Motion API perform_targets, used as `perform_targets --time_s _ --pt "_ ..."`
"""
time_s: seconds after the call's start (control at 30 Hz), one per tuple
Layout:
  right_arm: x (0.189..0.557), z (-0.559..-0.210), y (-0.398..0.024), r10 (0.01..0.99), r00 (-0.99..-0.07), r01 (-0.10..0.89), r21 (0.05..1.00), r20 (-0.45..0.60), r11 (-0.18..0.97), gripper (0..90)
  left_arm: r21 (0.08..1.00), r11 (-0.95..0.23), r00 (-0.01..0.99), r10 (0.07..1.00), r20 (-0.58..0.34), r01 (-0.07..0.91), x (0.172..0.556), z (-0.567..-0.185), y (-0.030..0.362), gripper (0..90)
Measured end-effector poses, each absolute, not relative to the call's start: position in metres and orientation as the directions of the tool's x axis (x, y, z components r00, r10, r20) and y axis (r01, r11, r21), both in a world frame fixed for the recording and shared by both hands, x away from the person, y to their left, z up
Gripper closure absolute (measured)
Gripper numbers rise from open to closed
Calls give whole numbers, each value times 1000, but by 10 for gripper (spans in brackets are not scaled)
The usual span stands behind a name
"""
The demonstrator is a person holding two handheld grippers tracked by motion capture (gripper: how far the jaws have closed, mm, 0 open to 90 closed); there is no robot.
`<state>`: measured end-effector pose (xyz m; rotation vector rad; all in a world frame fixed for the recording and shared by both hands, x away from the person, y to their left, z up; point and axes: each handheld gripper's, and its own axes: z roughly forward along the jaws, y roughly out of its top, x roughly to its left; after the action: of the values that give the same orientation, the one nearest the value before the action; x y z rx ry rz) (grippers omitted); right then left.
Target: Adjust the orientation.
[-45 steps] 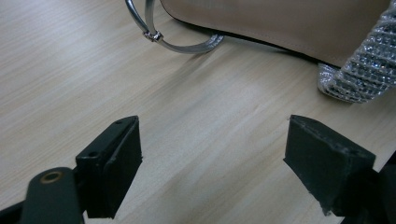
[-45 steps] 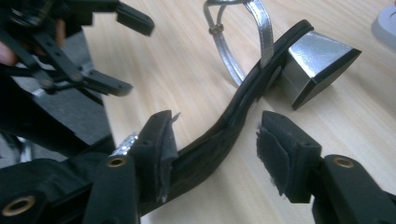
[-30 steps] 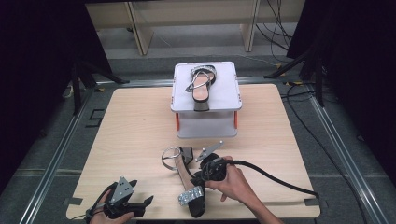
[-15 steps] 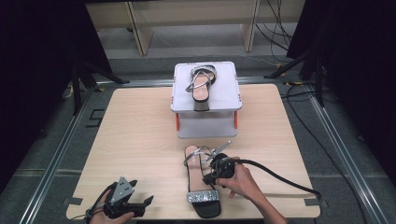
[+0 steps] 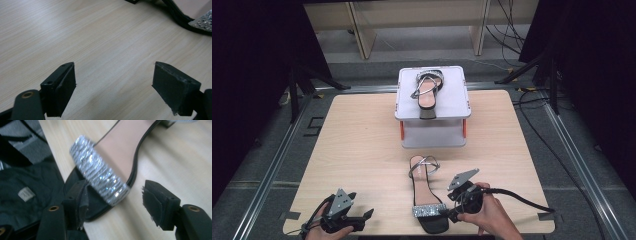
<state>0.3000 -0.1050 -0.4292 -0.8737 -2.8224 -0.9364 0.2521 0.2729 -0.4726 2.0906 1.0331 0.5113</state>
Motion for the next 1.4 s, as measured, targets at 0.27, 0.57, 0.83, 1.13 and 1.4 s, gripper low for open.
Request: perform_targets --time_s 0.27,0.57,0.83,1.13,1.4 --pt "296 -451 -95 481 -867 480 481 133 734 375 755 -409 607 795 18 512 264 -472 267 179" --pt "297 -454 -90 477 -871 466 495 115 733 507 761 -434 629 776 43 483 278 -468 250 179" --pt "302 -447 -103 437 -894 428 490 103 759 609 757 -458 651 757 56 467 288 -466 240 179" --pt "313 -443 -115 439 -892 434 475 108 766 724 766 -460 662 747 60 449 295 -463 232 179" --pt "334 -445 -134 516 -854 486 469 75 737 752 773 -462 677 733 58 434 308 -459 223 180"
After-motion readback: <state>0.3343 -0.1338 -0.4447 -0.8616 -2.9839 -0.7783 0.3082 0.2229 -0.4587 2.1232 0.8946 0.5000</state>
